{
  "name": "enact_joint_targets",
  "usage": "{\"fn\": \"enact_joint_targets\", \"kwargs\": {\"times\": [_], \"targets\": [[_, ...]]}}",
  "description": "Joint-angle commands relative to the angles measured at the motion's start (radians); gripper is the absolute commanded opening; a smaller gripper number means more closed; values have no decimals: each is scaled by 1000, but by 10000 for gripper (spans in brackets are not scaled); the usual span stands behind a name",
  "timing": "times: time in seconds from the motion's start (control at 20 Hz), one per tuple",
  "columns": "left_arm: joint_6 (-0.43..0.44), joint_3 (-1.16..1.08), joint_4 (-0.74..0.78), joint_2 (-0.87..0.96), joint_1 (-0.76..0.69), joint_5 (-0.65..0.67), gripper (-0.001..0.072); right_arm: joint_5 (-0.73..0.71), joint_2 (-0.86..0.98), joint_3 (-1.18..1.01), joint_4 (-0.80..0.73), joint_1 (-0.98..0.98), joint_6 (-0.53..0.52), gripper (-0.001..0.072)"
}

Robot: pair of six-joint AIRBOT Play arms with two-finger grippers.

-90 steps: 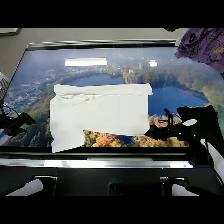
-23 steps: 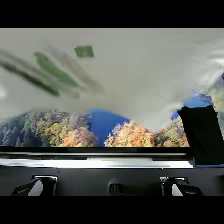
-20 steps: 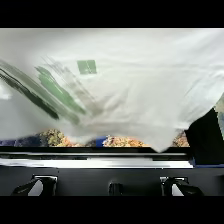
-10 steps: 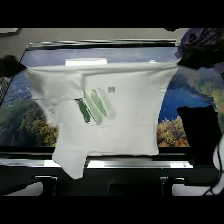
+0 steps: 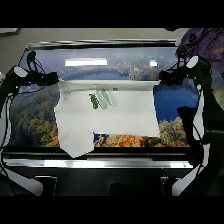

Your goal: Fold the clothes and pants, and hang the long-sleeved shirts on hangers.

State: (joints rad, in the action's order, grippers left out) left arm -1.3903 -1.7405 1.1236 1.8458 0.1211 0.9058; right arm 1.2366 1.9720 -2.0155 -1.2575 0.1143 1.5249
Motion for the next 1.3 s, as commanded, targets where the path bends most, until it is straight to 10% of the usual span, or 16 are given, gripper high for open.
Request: {"fn": "enact_joint_targets", "kwargs": {"times": [0.0, 0.3, 0.95, 1.1, 1.15, 1.25], "targets": [[7, -26, 70, 28, -3, 71, 17, 83, 19, 0, -8, -2, 9, 26], [7, -26, 148, 32, -3, 291, 18, 338, 46, 1, -7, -2, 72, 26], [2, -26, 149, 85, -5, 303, 38, 428, 150, 1, -83, -131, 140, 31], [-34, -37, 149, 84, -1, 308, 592, 445, 142, 0, -95, -129, 144, 313], [-34, -56, 150, 78, 5, 322, 680, 455, 130, 0, -114, -129, 142, 448], [-34, -101, 154, 54, 29, 358, 680, 464, 80, 0, -159, -126, 111, 498]]}}
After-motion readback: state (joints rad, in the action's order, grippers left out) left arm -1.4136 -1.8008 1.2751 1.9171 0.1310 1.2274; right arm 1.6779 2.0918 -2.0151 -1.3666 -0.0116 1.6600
